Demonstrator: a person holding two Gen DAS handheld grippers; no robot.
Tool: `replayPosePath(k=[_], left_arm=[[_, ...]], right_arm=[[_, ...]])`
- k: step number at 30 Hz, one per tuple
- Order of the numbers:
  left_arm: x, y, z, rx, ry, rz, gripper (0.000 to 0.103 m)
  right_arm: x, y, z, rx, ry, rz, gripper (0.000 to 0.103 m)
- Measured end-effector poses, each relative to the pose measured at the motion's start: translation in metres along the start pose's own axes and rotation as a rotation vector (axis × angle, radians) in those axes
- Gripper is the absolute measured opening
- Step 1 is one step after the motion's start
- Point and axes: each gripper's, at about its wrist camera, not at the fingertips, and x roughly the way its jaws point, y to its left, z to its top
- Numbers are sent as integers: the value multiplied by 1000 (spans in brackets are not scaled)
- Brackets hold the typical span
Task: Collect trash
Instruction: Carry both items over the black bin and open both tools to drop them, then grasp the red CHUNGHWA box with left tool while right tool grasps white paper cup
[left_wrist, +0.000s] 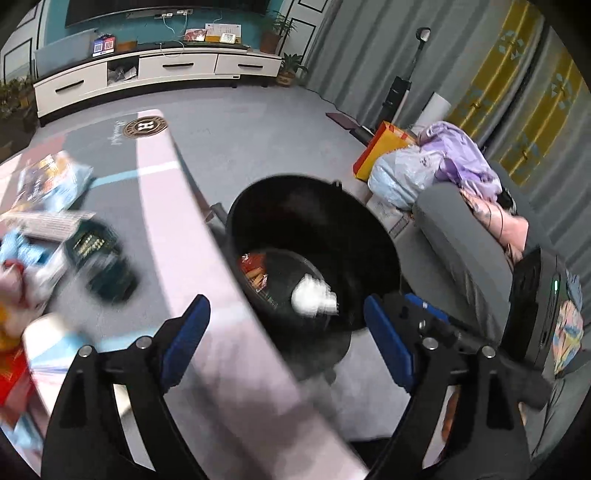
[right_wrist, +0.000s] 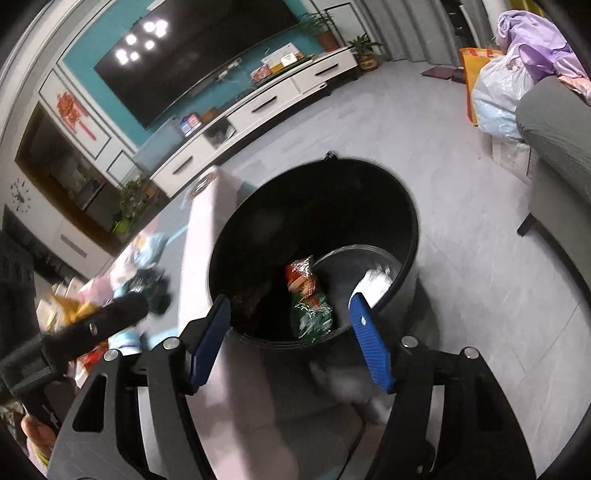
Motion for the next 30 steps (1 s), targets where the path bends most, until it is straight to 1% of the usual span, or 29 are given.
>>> replayPosePath(k=[3,6,9,12,14,16,19,22,24,27,30], left_arm=[[-28,10,-25,3,-11,21,87],[-57,24,-47,-2,-43,49,88],[-90,46,-70,-28,-88,98,88],[-121,77,-93,-93,-128,157,89],[-140,101,-109,-163,-150,192,89],[-156,125,-124,-227,-165,232,89],[-171,152,-141,-289,-178,283,89],[-176,171,-150,-323,-180,299,89],[-175,175,-148,-330,-182,292,89],[-170,178,-140,-322,-194,276,89],[-162,178,-128,-296,-196,277,89]], right_arm=[[-5,14,-15,-17,36,31,67],[-6,31,-28,-47,76,53,70],[-6,49,-36,-82,108,65,70],[-4,73,-46,-117,137,82,70],[-2,86,-54,-136,152,94,70],[2,98,-62,-161,174,106,71],[10,118,-72,-211,204,115,71],[20,140,-80,-260,233,127,72],[28,156,-84,-292,246,134,75],[39,174,-85,-320,251,145,76],[52,188,-85,-350,261,136,77]])
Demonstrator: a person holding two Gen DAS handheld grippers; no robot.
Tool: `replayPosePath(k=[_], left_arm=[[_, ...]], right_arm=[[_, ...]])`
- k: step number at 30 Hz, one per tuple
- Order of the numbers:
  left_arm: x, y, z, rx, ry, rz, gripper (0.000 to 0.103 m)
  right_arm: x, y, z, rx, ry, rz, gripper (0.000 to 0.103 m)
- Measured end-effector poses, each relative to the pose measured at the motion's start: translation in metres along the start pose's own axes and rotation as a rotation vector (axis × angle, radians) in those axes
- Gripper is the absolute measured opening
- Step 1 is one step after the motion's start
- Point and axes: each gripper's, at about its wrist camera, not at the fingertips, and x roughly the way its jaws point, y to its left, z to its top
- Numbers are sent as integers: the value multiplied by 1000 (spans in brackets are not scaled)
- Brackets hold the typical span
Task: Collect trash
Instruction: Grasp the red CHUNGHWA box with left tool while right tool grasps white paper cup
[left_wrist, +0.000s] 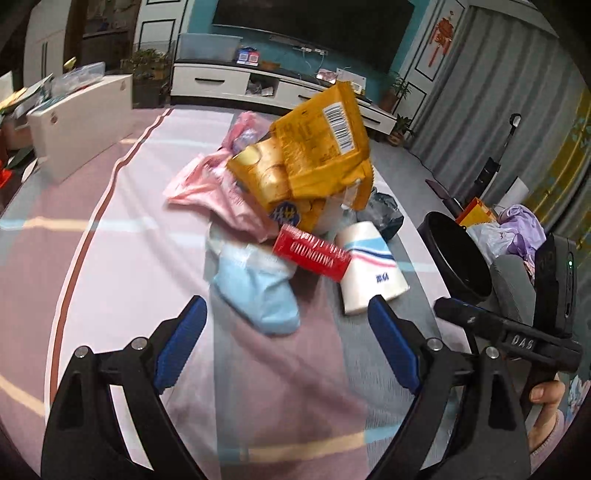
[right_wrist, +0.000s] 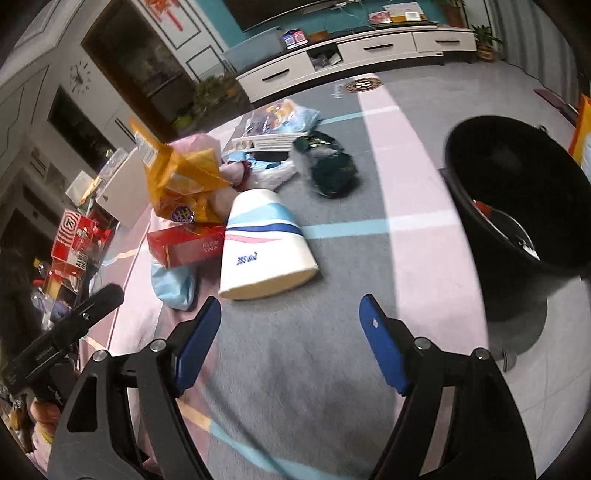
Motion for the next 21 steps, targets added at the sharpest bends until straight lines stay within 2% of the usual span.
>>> replayPosePath(k=[3,12,16,19,21], left_arm=[[10,-7,8,30,-4,-7,89],[46,-19,27,66,38,-20,89],[62,-14,28,51,72,-10,88],[67,-11,28,42,84,-19,79],[69,-10,27,43,92,-19,62]], right_arm=[[13,9,8,-39,7,-33,81],[57,28,26,-152,62,-94,83],[73,29,32,-163,81,-82,88],[82,33,34,-179,93,-62,88],[83,35,34,-188,89,-57,88]])
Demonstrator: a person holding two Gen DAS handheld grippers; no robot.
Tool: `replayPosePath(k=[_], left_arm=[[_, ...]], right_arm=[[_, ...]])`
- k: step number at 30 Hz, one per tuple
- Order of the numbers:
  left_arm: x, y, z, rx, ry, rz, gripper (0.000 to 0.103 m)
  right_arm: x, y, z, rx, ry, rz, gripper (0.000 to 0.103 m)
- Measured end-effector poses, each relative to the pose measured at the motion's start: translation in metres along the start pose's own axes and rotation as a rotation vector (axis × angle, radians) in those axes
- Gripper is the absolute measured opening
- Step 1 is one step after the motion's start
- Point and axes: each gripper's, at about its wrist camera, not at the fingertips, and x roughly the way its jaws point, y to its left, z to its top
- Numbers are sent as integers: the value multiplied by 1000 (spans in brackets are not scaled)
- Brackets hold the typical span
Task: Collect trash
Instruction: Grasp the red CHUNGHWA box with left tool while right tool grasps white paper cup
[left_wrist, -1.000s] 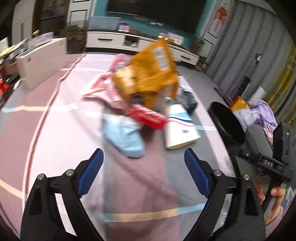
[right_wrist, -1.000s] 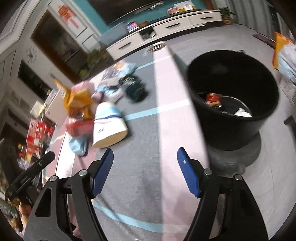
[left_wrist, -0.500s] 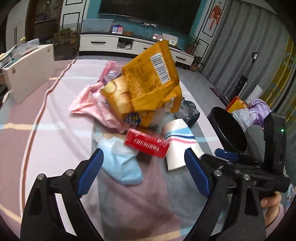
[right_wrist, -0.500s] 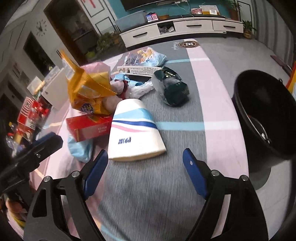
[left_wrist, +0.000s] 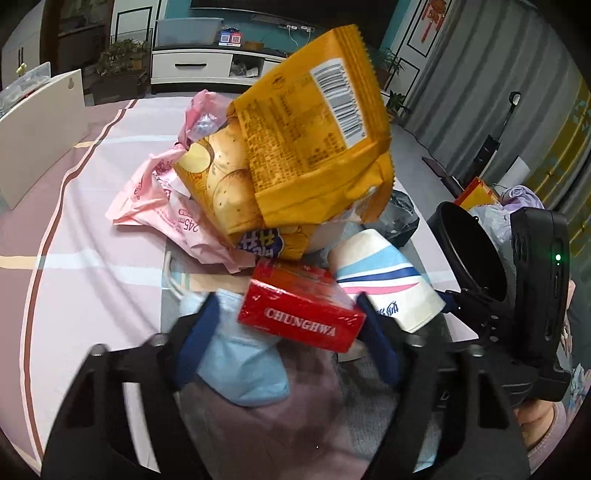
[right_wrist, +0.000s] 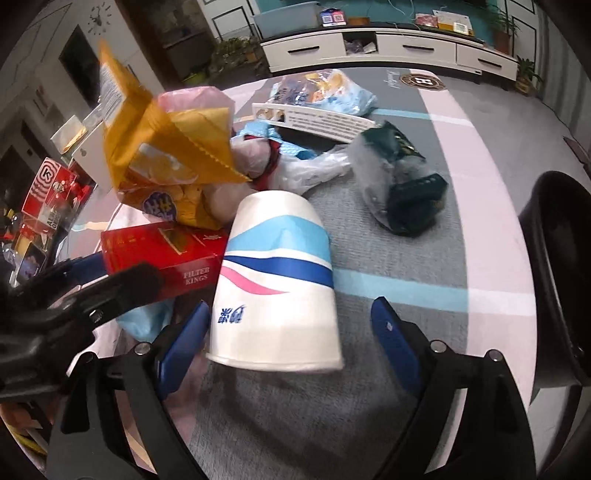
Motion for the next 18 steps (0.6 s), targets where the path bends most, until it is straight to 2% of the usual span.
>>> replayPosePath(k=[2,6,8,10,13,18], left_arm=[[0,3,-1,-9,3,4,60],[-3,5,-2,-24,-7,6,59],[-5,5,-3,-23,-11,4,59],[-10,4,-5,-26,-17,-4,59],[-18,4,-8,-25,-27,-12,59],[-30,7,-15,-49,-39,-35,59]], right_arm=[[-1,1,-1,-2,-10,-4,85],[-8,-4,-4,37,-27,44,64],[-11,-8,-5,61,-35,64,58],[-17,-11,-5,78,-52,91,42],[-31,-16,-8,106,-85,124,32],[-51,-17,-18,105,-123,144,24]])
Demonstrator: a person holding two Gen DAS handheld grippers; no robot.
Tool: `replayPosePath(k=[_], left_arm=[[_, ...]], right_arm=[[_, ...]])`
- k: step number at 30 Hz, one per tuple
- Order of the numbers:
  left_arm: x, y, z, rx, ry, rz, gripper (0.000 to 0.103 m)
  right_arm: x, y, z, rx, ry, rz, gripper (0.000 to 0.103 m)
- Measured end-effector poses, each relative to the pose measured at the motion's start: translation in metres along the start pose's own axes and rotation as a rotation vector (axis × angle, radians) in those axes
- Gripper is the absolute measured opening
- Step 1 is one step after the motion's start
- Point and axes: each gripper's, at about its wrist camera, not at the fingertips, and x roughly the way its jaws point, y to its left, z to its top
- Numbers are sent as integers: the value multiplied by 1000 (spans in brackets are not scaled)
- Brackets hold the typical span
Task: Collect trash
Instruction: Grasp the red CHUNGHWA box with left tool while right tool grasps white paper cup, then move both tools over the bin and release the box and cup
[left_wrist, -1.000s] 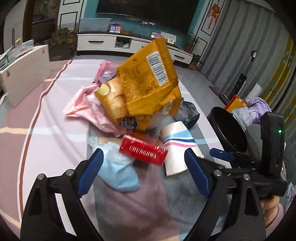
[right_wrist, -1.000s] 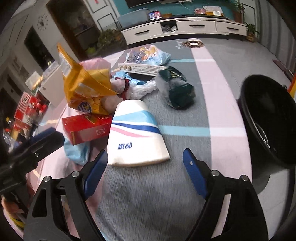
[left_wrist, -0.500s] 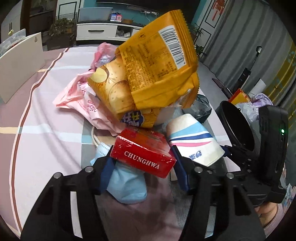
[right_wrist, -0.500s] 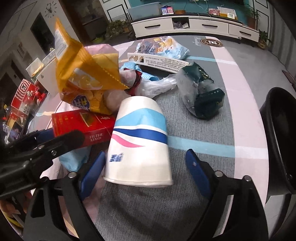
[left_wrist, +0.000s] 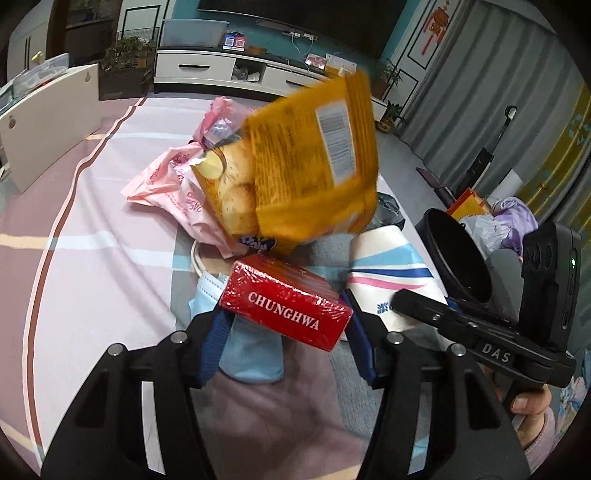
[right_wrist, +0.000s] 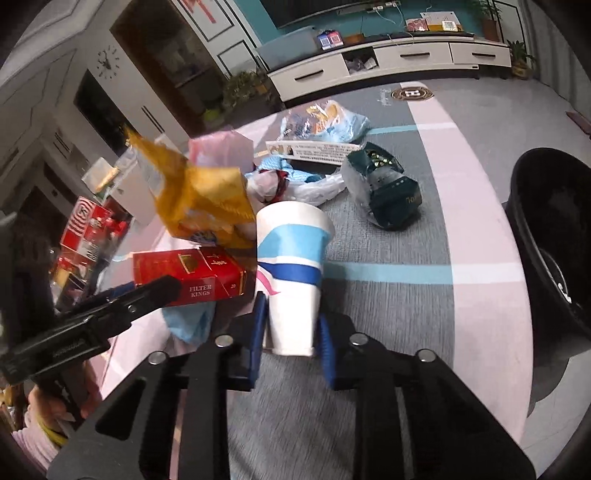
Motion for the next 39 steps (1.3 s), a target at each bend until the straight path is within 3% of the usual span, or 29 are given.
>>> replayPosePath(k=[12,20,29,36,39], left_arm=[[-40,-20,-18,37,-12,-92,58],[-41,-72,-5,151,-22,-182,58],[16,-165,47,244,-10,-289,59],[76,-222,72,259,66,-351,59],[103,-240,74,261,102,-344,60]], right_arm=[[-52,-30,-20,102,-81,8,20],[-101,-59,-15,152,-220,-49,20],[-143,-128,1,265,-375,-192,20],[-143,-177,9,323,-391,-308,22],[-134,-196,9,355,-363,-347,29]])
